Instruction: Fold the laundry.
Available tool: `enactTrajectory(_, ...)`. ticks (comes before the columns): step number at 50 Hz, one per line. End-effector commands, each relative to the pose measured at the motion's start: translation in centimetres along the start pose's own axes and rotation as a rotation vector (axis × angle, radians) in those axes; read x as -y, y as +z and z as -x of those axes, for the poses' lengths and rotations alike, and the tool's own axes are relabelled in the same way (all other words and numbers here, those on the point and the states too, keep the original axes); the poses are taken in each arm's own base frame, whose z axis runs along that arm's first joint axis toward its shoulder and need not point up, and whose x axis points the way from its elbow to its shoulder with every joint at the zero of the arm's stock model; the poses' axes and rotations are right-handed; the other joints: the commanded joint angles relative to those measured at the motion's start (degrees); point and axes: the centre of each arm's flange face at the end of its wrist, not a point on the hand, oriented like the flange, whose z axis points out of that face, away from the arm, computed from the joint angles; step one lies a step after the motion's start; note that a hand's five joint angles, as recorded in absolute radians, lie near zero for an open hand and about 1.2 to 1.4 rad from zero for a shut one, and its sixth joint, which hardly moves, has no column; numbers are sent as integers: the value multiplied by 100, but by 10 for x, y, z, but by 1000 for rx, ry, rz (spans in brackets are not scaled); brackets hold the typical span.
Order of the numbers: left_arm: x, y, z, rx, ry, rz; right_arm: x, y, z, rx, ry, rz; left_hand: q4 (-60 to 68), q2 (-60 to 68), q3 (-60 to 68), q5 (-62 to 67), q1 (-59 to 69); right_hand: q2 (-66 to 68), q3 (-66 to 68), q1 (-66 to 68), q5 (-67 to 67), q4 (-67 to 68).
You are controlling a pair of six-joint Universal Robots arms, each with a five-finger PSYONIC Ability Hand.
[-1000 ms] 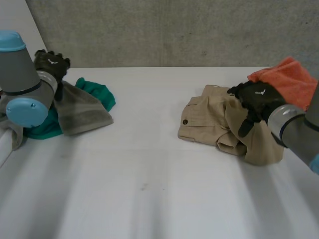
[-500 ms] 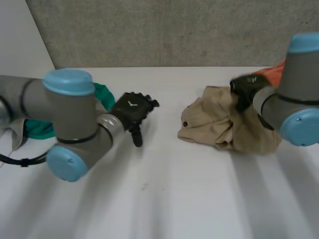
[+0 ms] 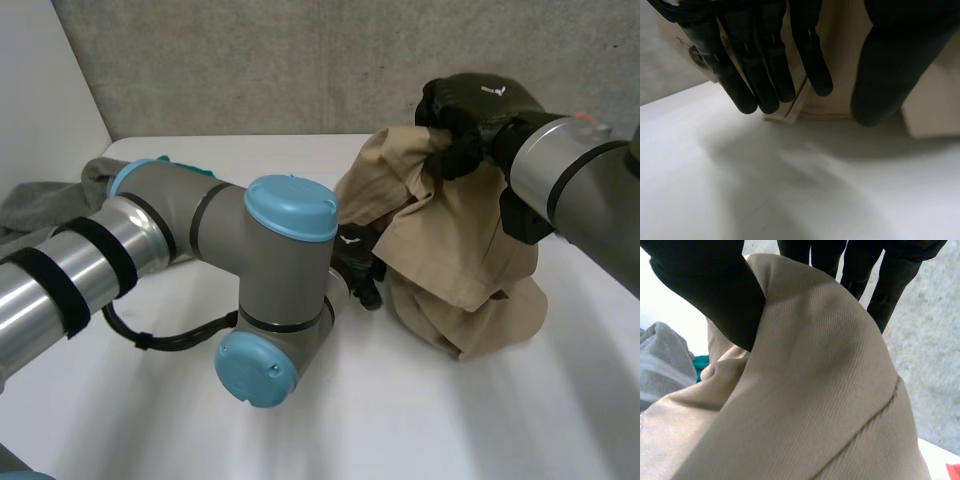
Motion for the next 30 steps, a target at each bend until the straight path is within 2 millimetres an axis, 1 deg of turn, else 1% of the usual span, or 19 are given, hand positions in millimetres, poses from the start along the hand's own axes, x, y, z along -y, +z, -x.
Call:
enactTrajectory(1,26,-3,45,187,-127,-77,-12,-3,11,33,15,55,-1497,-1513,-1492,-1465,-1659,1305,1204,1674,1292,1143)
enactTrajectory(3,28,-5,50,183,-126,-75,-10,-6,17,49,26,51,-2290,-2306,-2285,-2258,-2452,1305,1204,1674,1292,1143)
enactTrajectory(6,32,-10,59,213,-137,-76,-2,-12,23,65,34,26,-2863,-2879,-2858,-2831,-3025,1305,1204,1674,1292,1143)
enactTrajectory(7,35,-14,70,250,-147,-80,6,-18,26,76,39,4,-3398,-3414,-3393,-3366,-3561,1305,1204,1674,1292,1143)
enactTrajectory(8,37,-16,75,263,-150,-80,10,-20,27,78,41,-9,-3670,-3686,-3665,-3638,-3832,1305,1204,1674,1292,1143)
enactTrajectory(10,38,-19,83,287,-159,-77,17,-25,27,84,45,-32,-3974,-3990,-3969,-3942,-4136,1305,1204,1674,1292,1143)
enactTrajectory(11,37,-21,91,303,-164,-70,23,-29,28,91,51,-48,-4031,-4046,-4025,-3998,-4193,1305,1204,1674,1292,1143)
enactTrajectory(15,37,-24,102,302,-177,-63,23,-33,35,117,67,-37,-4031,-4046,-4025,-3998,-4193,1305,1204,1674,1292,1143)
enactTrajectory(20,38,-22,100,244,-201,-84,17,-41,51,167,79,-1,-4031,-4046,-4025,-3998,-4193,1305,1204,1674,1292,1143)
enactTrajectory(24,38,-14,92,167,-226,-117,13,-41,57,181,80,9,-4031,-4046,-4025,-3998,-4193,1305,1204,1674,1292,1143)
enactTrajectory(28,25,-1,77,66,-242,-95,2,-34,56,173,80,42,-4031,-4046,-4025,-3998,-4193,1305,1204,1674,1292,1143)
enactTrajectory(29,18,3,71,30,-252,-70,-2,-31,55,166,80,56,-4031,-4046,-4025,-3998,-4193,1305,1204,1674,1292,1143)
enactTrajectory(30,13,4,68,13,-255,-53,-5,-30,53,161,78,64,-3413,-3428,-3407,-3380,-3575,1305,1204,1674,1292,1143)
